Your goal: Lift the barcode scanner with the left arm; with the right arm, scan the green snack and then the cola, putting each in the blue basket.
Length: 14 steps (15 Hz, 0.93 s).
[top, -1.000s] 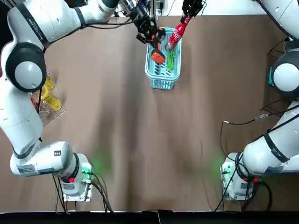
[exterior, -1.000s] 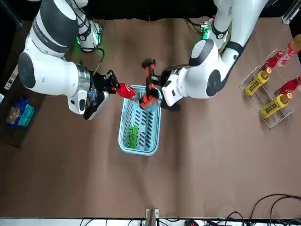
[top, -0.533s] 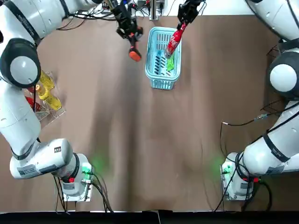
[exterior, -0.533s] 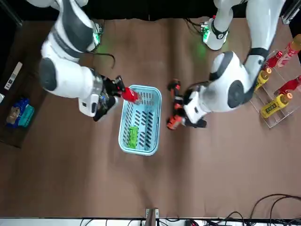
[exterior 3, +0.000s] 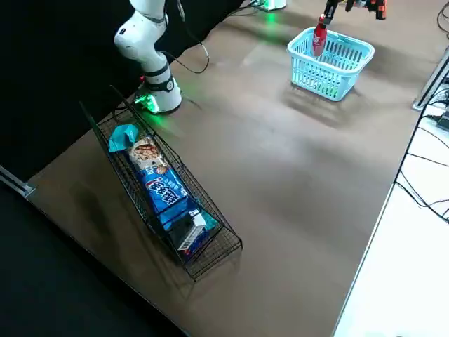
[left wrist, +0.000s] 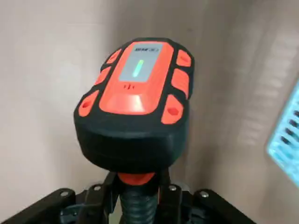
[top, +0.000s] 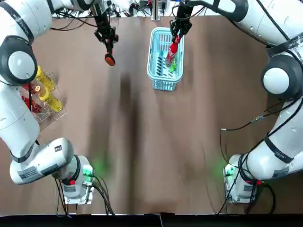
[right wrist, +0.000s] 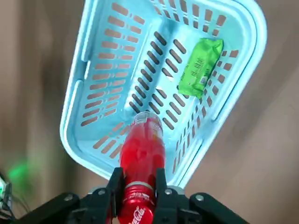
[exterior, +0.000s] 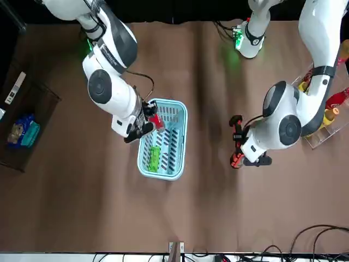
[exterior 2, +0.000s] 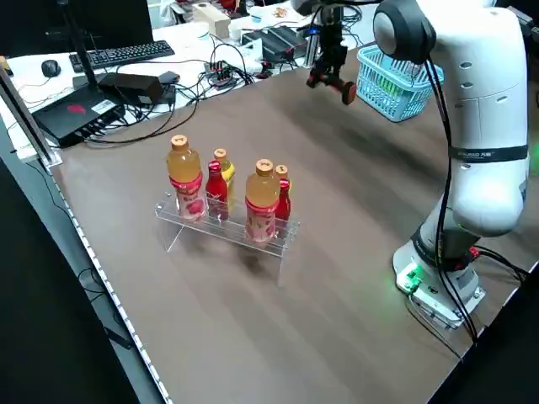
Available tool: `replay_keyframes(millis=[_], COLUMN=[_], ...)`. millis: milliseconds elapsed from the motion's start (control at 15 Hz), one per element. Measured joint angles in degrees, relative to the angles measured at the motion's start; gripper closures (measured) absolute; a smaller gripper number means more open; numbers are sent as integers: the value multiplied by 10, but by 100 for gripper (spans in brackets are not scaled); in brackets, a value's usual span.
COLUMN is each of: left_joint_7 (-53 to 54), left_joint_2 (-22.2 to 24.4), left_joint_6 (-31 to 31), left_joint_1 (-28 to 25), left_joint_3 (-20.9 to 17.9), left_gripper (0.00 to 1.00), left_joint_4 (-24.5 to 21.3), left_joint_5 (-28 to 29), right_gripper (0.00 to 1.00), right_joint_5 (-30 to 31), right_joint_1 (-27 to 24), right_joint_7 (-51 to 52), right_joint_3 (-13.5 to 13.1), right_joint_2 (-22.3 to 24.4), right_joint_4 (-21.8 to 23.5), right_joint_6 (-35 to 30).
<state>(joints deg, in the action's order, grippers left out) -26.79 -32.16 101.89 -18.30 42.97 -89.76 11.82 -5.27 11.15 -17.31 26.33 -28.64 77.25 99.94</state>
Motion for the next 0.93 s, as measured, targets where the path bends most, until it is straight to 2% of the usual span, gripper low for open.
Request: replay_keyframes(millis=[267,667,933], left_joint_7=[0,0,0], left_joint_2=[-30,-96,-114], left_joint_6=[0,12,14], left_joint_1=[3,3,4], left_joint_3=[-17,-30,-37], left_gripper=[63,63,63], left_joint_4=[-15,-18,-18], left_joint_5=[93,165,186], right_gripper=[68,68,68], right_joint_5=[40,108,147], right_joint_1=[6,49,84], right_joint_7=[-45,-129,-186], right_joint_3=[0,0,0], right_joint_2=[-11,-51,-72], right_joint_4=[2,5,6], right_joint_6=[1,56,65])
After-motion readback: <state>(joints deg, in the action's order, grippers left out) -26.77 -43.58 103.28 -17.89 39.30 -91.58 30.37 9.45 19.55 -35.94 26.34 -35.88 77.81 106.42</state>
